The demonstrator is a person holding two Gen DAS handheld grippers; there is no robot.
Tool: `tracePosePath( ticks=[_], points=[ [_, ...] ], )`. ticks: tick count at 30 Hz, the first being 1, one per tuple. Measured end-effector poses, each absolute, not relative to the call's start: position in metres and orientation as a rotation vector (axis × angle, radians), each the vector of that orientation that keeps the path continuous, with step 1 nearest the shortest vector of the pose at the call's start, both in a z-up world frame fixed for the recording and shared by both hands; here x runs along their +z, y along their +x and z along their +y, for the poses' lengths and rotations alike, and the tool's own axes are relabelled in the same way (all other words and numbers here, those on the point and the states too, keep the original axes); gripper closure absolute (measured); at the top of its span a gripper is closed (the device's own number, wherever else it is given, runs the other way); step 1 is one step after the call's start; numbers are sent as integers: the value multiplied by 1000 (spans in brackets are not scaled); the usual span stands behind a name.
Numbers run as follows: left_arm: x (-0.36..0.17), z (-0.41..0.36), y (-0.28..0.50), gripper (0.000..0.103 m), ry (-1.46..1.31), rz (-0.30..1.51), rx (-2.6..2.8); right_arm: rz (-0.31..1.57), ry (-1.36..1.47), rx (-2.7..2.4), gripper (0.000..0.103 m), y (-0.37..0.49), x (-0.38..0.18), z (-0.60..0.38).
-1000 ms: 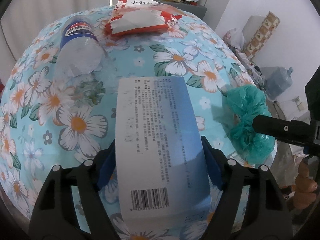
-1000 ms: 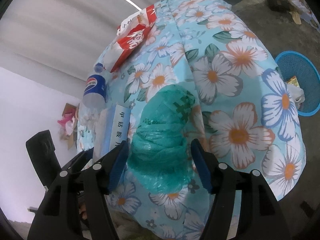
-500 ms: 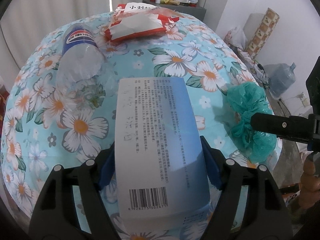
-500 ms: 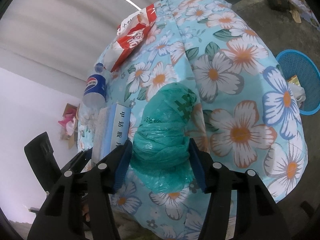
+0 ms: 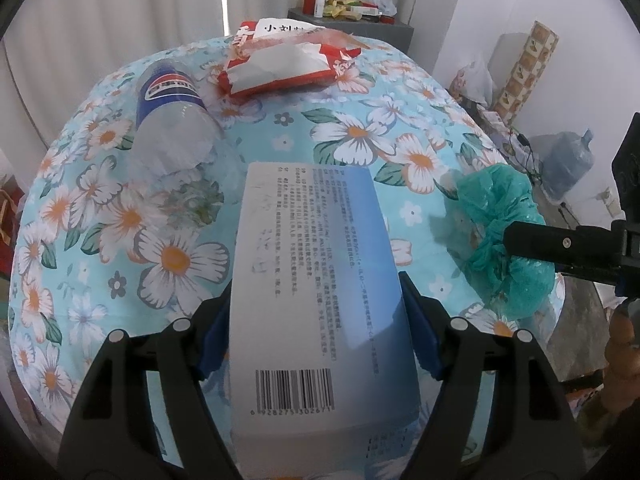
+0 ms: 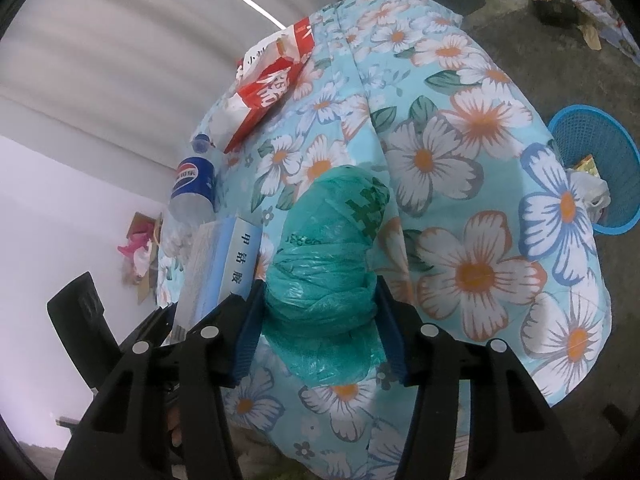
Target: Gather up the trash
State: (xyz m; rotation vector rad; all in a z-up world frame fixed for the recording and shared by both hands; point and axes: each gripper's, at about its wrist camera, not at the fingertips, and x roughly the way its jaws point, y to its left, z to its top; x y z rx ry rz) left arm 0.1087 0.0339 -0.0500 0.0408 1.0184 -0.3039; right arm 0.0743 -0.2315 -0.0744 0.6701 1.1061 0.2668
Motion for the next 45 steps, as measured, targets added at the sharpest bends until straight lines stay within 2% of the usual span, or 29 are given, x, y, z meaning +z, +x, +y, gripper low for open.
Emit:
tracePosePath(
  ticks=[13,21,26,45],
  points=[
    [-41,48,103,34,-53,957,-360,1099,660,239,52,74,-71,-227],
    [-63,46,120,32,-46,1094,-379,1078,674,231,52,69,-73,-225],
    [-64,41,131,31,-43,1109,-371,1082,690,235,52,65,-77,-229],
    [-43,43,116,34,-24,1027,-378,1053,724,236,52,59,-76,-243]
  ],
)
